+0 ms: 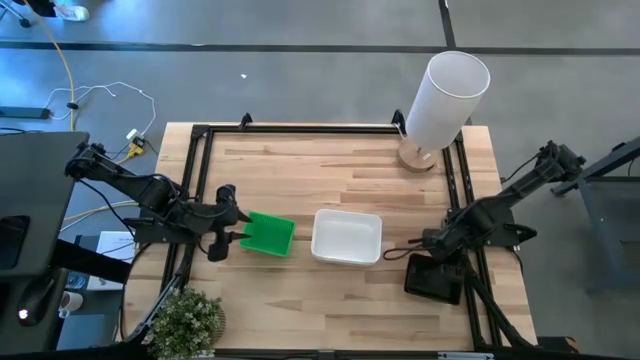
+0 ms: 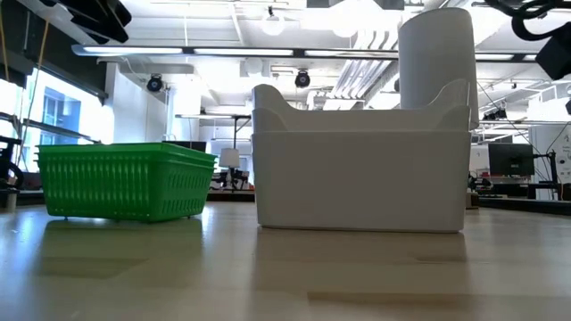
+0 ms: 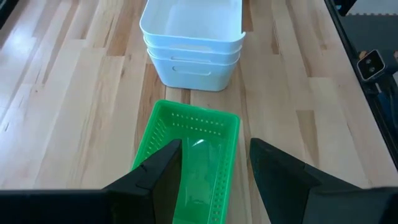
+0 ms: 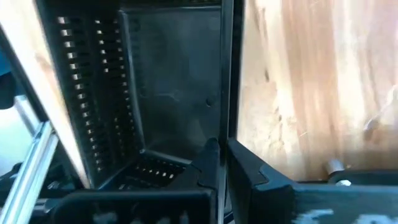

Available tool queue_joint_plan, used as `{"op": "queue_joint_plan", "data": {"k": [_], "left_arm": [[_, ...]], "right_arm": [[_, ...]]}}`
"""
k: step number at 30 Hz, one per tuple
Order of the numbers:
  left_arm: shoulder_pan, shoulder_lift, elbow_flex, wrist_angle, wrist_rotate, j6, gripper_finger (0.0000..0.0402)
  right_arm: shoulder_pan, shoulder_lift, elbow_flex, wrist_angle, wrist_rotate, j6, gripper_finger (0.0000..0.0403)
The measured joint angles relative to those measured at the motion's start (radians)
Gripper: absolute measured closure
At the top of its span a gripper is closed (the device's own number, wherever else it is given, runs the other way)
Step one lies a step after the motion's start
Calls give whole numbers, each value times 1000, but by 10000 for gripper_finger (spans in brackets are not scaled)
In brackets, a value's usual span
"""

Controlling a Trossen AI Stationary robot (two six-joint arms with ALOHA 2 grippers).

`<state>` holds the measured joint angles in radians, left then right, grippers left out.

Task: Stack baskets by color
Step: Stack the top black bin on the black bin, then adjust the stacked black bins

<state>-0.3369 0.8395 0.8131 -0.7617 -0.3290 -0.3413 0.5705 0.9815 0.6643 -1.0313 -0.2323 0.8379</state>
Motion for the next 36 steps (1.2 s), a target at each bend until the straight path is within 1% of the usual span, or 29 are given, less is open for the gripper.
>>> {"op": "queue_joint_plan", "data": {"k": [2,4,11,13,15,19,22,25,27,29,36], "left_arm": [[8,0,0,6,1,1,225],[18,0,0,5,3,2,225],[48,0,0,5,3,3,225],[56,0,0,5,3,3,225],[63,0,0,5,3,3,225],[77,0,0,5,3,3,225],[83,0,0,5,3,3,225],[83,0,0,5,-10,2,225],[83,0,0,5,-21,1,225],[83,0,0,5,-21,0,225],[83,0,0,5,-23,3,225]], "right_arm": [[0,6,0,0,19,0,400],[0,9,0,-1,21,4,388],[0,9,3,-4,27,73,301],[0,8,17,-7,13,121,281],[3,7,39,-8,19,175,271],[35,7,100,8,95,237,271],[70,7,141,46,189,292,277],[108,12,151,116,287,335,284],[131,27,151,150,319,362,286],[150,51,151,178,320,400,286],[204,167,152,361,205,553,287]]}}
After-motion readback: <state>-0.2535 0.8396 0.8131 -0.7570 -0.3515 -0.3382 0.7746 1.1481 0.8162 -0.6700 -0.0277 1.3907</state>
